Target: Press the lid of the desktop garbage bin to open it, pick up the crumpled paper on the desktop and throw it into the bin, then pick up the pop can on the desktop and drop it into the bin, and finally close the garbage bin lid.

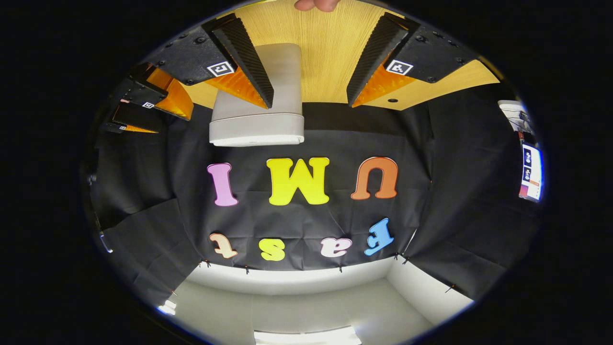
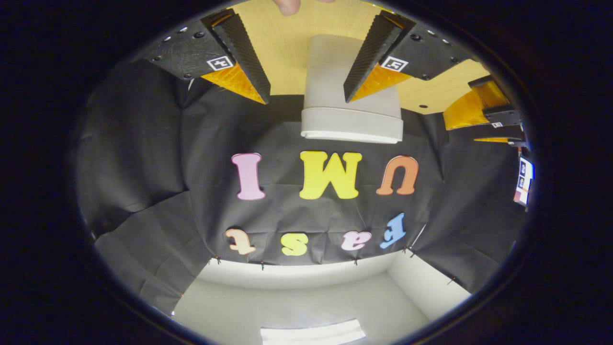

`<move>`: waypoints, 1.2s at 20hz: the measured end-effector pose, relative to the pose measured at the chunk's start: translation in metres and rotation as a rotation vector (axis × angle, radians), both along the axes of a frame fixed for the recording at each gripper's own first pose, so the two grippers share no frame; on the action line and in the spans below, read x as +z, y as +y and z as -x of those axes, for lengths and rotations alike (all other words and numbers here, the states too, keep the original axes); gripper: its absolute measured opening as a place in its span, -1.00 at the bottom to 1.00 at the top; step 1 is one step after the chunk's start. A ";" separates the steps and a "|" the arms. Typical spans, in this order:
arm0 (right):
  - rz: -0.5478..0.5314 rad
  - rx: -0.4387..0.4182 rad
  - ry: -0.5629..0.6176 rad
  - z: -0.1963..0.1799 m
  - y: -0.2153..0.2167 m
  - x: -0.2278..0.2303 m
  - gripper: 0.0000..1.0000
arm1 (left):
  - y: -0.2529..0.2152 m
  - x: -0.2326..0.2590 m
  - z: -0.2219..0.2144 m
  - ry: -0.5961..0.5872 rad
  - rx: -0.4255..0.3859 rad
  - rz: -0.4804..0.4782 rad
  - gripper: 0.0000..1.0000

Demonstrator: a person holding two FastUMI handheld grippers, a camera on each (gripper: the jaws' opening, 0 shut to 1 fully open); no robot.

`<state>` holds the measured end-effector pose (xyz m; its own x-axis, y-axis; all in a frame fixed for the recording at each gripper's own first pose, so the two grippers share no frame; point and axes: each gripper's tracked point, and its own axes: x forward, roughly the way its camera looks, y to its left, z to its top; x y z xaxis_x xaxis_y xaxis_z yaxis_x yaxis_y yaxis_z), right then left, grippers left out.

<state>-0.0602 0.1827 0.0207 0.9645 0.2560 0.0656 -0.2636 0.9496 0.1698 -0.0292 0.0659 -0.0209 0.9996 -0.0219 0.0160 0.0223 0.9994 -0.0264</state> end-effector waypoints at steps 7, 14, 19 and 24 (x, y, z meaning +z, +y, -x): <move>0.008 -0.010 0.004 -0.002 -0.002 0.000 0.91 | -0.003 0.000 -0.001 0.001 -0.005 -0.004 0.96; 0.007 -0.011 -0.010 0.000 -0.007 0.005 0.90 | -0.002 -0.002 -0.002 0.002 -0.001 -0.013 0.97; 0.024 -0.012 -0.008 -0.001 -0.007 0.004 0.91 | -0.003 0.000 -0.001 -0.001 -0.005 -0.008 0.96; 0.021 -0.002 -0.006 0.000 0.000 0.005 0.90 | -0.001 -0.002 -0.003 0.007 -0.004 0.002 0.96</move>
<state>-0.0606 0.1822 0.0255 0.9645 0.2555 0.0661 -0.2628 0.9534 0.1484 -0.0260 0.0648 -0.0234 0.9996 -0.0261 0.0088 0.0263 0.9992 -0.0289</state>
